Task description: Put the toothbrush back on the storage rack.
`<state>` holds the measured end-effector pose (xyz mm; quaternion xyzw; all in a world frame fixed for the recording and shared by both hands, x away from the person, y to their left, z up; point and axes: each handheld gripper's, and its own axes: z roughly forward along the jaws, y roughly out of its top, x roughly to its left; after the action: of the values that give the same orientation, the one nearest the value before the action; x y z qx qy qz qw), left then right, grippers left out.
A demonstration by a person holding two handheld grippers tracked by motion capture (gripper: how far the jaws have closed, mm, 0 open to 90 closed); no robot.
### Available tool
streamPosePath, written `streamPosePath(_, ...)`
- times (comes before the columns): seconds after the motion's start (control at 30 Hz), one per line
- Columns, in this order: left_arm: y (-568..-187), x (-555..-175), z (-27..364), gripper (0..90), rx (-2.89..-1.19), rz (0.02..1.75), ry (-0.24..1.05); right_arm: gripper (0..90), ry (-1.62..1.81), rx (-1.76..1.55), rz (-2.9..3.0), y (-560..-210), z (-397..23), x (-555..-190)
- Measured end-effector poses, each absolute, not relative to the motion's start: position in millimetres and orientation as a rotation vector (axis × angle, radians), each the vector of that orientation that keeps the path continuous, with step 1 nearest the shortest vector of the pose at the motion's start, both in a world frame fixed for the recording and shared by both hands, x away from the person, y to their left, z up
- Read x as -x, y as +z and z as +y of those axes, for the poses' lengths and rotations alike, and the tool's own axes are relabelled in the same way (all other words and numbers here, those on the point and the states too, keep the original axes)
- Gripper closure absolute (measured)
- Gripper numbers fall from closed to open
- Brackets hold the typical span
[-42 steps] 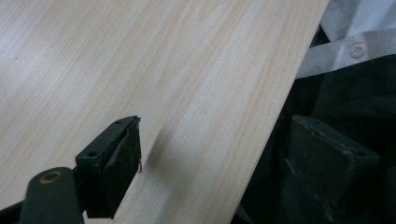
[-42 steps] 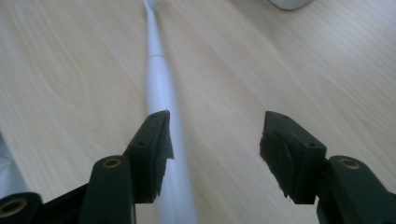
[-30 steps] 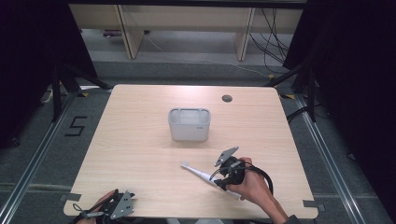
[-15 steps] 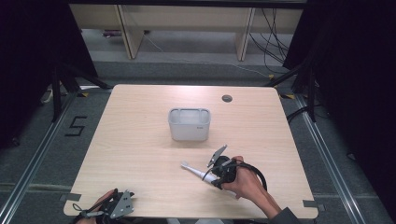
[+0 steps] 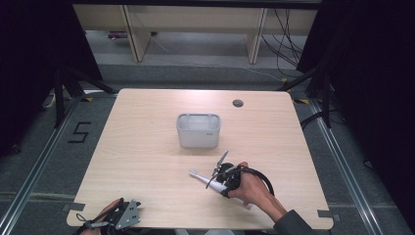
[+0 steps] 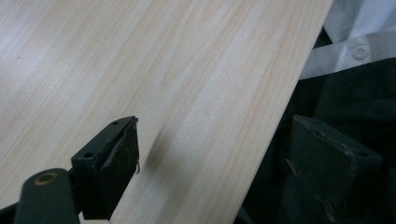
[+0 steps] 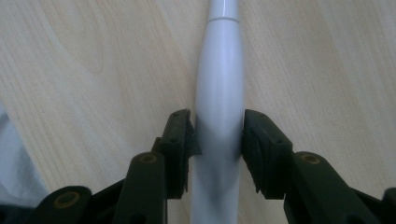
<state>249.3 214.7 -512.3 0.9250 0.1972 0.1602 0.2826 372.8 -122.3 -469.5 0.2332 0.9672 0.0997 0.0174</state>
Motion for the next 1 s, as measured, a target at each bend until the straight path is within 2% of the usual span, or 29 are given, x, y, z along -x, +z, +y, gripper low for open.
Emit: streamPosePath(1.0,-512,-250,215,16.3,-2.477,0.527,0.429,66.2,0.028,-0.567,3.072,-475,-98,-381)
